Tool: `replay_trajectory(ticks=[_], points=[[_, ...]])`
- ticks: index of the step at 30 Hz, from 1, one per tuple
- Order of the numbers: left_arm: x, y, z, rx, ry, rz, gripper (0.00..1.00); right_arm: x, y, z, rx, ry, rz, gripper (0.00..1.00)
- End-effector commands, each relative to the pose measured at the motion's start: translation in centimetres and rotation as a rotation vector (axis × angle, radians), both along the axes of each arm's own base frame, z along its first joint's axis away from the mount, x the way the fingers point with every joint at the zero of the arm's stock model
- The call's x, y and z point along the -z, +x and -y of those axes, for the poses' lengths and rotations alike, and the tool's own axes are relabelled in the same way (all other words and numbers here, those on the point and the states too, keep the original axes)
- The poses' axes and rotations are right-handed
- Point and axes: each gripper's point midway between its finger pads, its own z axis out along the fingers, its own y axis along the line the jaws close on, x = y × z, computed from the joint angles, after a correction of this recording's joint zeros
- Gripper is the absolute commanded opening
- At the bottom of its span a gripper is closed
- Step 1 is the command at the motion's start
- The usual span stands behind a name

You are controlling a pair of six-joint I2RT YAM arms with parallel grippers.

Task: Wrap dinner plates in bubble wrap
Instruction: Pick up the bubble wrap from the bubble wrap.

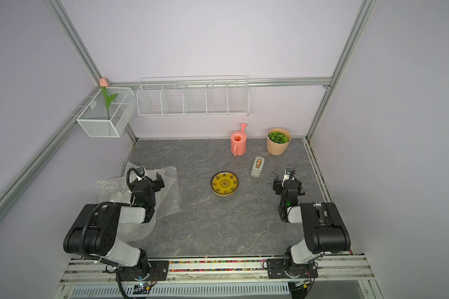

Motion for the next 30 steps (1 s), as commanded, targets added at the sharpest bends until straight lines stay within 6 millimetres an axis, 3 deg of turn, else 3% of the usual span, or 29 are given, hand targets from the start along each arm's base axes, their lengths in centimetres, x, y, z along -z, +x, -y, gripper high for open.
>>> replay_trajectory(ticks=[1, 21, 27, 30], points=[[-0.3, 0.3, -0.1, 0.0, 0.001, 0.013, 0.99, -0.9, 0.4, -0.1, -0.005, -0.014, 0.03, 0.89], [-0.4, 0.2, -0.1, -0.002, 0.003, 0.016, 0.99, -0.9, 0.4, -0.1, -0.006, -0.013, 0.029, 0.89], [-2.8, -0.4, 0.9, -0.006, 0.071, 0.027, 0.99, -1.7, 0.1, -0.5, -0.005, -0.043, 0.041, 0.88], [-4.3, -0.1, 3.0, 0.049, 0.159, -0.072, 0.99, -1.9, -0.2, -0.7, -0.006, -0.052, 0.06, 0.89]])
